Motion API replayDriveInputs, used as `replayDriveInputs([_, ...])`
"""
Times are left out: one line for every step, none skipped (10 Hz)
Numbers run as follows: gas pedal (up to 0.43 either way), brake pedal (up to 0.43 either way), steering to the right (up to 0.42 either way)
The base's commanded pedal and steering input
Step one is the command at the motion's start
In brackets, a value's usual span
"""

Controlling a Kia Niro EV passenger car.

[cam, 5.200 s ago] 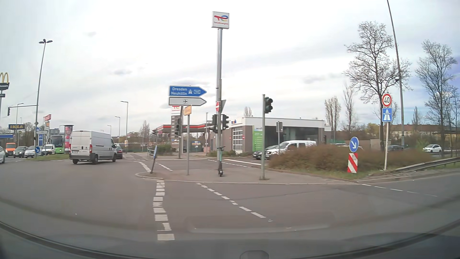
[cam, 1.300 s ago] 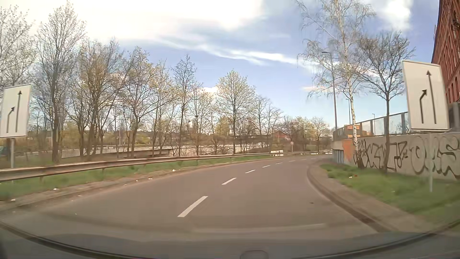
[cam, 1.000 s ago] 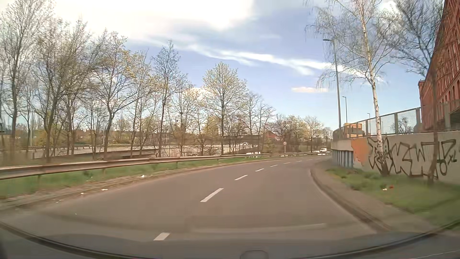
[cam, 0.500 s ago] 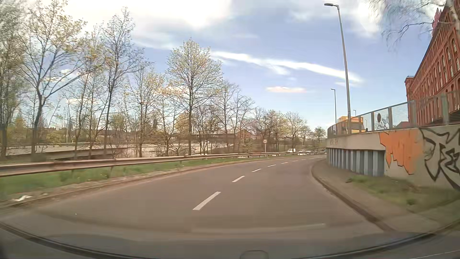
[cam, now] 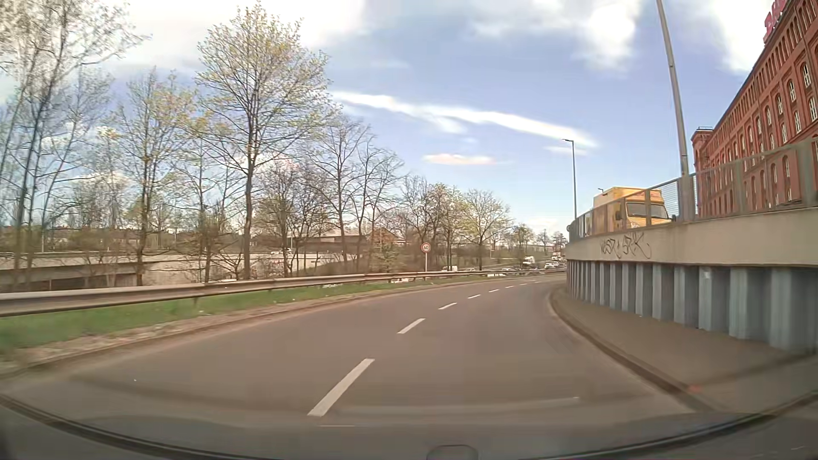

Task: Follow the waypoints while adhering to traffic rules and regulations

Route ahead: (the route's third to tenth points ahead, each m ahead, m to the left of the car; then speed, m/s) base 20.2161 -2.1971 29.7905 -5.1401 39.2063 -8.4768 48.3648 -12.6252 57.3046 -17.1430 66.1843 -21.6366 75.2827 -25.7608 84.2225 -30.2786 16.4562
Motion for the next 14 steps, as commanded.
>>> replayDriveInputs([0.311, 0.000, 0.074])
replayDriveInputs([0.280, 0.000, 0.072])
replayDriveInputs([0.189, 0.000, 0.072])
replayDriveInputs([0.177, 0.000, 0.071])
replayDriveInputs([0.150, 0.000, 0.071])
replayDriveInputs([0.138, 0.000, 0.070])
replayDriveInputs([0.118, 0.000, 0.069])
replayDriveInputs([0.118, 0.000, 0.069])
replayDriveInputs([0.110, 0.000, 0.069])
replayDriveInputs([0.110, 0.000, 0.069])
replayDriveInputs([0.110, 0.000, 0.068])
replayDriveInputs([0.118, 0.000, 0.066])
replayDriveInputs([0.138, 0.000, 0.062])
replayDriveInputs([0.240, 0.000, 0.057])
